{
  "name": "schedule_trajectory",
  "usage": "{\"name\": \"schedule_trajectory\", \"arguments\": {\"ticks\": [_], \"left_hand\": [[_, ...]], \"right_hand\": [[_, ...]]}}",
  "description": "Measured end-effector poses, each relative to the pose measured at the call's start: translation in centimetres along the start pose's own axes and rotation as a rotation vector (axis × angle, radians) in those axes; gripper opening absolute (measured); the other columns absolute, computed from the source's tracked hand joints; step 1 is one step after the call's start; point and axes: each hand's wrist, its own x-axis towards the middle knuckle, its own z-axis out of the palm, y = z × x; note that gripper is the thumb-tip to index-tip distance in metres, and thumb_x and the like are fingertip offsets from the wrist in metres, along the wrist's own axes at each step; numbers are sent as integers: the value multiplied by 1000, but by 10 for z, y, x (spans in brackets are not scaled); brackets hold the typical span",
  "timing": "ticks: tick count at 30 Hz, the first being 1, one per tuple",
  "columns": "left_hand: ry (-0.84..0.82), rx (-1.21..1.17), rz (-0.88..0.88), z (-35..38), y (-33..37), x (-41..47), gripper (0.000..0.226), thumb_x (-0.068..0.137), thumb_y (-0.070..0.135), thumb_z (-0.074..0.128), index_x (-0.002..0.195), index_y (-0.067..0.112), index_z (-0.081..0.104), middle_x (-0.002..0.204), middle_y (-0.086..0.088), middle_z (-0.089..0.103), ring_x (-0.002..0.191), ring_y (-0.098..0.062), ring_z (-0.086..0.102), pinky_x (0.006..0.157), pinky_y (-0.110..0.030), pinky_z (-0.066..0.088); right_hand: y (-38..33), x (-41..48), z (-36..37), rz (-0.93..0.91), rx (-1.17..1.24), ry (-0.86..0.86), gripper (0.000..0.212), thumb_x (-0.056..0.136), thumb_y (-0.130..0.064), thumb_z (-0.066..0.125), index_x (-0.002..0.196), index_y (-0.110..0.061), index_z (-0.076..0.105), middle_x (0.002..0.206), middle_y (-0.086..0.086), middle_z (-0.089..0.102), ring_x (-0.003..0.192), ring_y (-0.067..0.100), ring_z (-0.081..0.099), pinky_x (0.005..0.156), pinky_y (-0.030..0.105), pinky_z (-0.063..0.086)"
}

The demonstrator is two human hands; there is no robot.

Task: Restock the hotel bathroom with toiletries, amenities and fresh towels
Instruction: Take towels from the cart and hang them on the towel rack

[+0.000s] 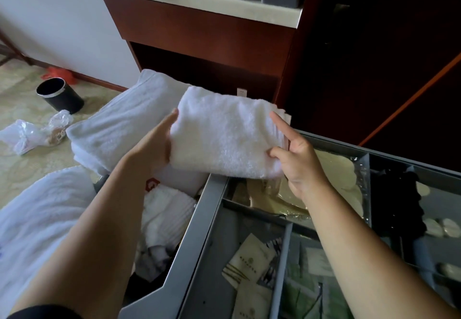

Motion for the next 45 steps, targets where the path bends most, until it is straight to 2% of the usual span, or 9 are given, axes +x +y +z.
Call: {"name": "schedule_trajectory", "arguments": {"ticks": [5, 10, 13, 19, 26, 34, 37, 41, 45], "left_hand": [[34, 243, 227, 36, 6, -33, 64, 93, 49, 68, 152, 39, 44, 140, 1, 63, 117, -19, 70, 97, -44, 59], [-12, 291, 312, 92, -9, -82, 59, 107, 23, 56, 159, 34, 29, 119, 24, 58, 86, 6, 72, 67, -16, 57], [-73, 310, 299, 116, -22, -107, 64, 105, 31, 60, 159, 43, 28, 131, 23, 53, 101, -5, 73, 77, -28, 62], [-244, 317, 321, 153, -51, -141, 65, 106, 22, 57, 160, 39, 25, 128, 9, 70, 112, -29, 72, 87, -48, 62], [-399, 359, 266, 199, -81, -168, 40, 106, 20, 57, 134, 44, 41, 111, -18, 71, 85, -32, 76, 65, -43, 62], [-680, 425, 151, 255, -111, -195, 8, 107, 24, 56, 112, 20, 50, 111, -9, 71, 94, -32, 75, 73, -50, 64], [-775, 516, 160, 272, -129, -209, 19, 109, 29, 52, 111, 35, 70, 127, 1, 62, 112, -30, 67, 89, -47, 62], [-897, 662, 190, 294, -149, -243, 29, 109, 38, 47, 116, 57, 68, 131, 13, 57, 114, -20, 62, 95, -44, 57], [-1021, 675, 222, 304, -167, -290, 28, 106, 42, 54, 114, 67, 63, 127, 25, 56, 101, 0, 65, 77, -21, 56]], "right_hand": [[-7, -43, -36, 10, 112, 3, 71, 92, 10, 55, 130, -49, 67, 146, -25, 55, 141, 8, 47, 116, 46, 44], [-4, -93, -71, 3, 138, 80, 53, 83, -28, 82, 131, -46, 67, 144, -16, 61, 139, 12, 51, 120, 47, 37], [2, -125, -91, 23, 131, 129, 49, 90, -18, 75, 131, -44, 67, 135, -15, 67, 127, 8, 62, 111, 40, 48], [8, -199, -129, 39, 68, 216, 48, 97, -7, 66, 122, -48, 72, 142, -15, 62, 132, 6, 57, 115, 38, 45], [15, -290, -148, 81, 8, 537, 44, 101, -16, 63, 119, -54, 71, 136, -15, 66, 123, 13, 65, 107, 45, 52], [24, -393, -139, 119, 49, 852, 47, 103, -14, 58, 111, -59, 72, 140, -17, 62, 128, 7, 59, 109, 34, 47], [29, -430, -127, 141, 84, 954, 44, 104, -19, 56, 112, -60, 70, 136, -22, 61, 121, 5, 59, 101, 33, 50], [31, -485, -114, 159, 136, 1085, 39, 105, -24, 55, 121, -58, 67, 122, -29, 54, 108, 0, 56, 81, 24, 53], [43, -543, -96, 148, 158, 1237, 39, 105, -25, 56, 134, -50, 62, 118, -33, 51, 108, 4, 58, 81, 23, 52]]}}
